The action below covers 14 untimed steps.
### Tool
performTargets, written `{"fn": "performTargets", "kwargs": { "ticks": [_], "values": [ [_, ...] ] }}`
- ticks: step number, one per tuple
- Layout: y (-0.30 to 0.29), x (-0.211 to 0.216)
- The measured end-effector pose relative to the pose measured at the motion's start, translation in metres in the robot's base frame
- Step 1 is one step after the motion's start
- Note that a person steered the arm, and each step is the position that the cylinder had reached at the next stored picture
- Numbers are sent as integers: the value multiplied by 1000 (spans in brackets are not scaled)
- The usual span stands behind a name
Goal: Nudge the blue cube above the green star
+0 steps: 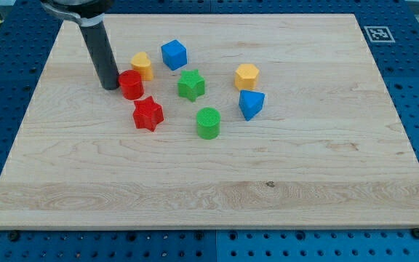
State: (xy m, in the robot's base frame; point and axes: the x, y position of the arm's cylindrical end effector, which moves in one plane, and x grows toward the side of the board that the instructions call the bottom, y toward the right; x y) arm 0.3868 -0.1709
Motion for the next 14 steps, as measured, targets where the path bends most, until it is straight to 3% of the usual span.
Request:
{"fn": "performTargets", "kwargs": {
  "ticks": [2,4,5,6,7,9,10,12,14],
  "values": [
    [-83,23],
    [-66,169],
    [-66,169],
    [-81,153],
    [-108,101],
    [-128,-64],
    [-87,-93],
    [-51,-85],
    [30,-85]
  ]
}}
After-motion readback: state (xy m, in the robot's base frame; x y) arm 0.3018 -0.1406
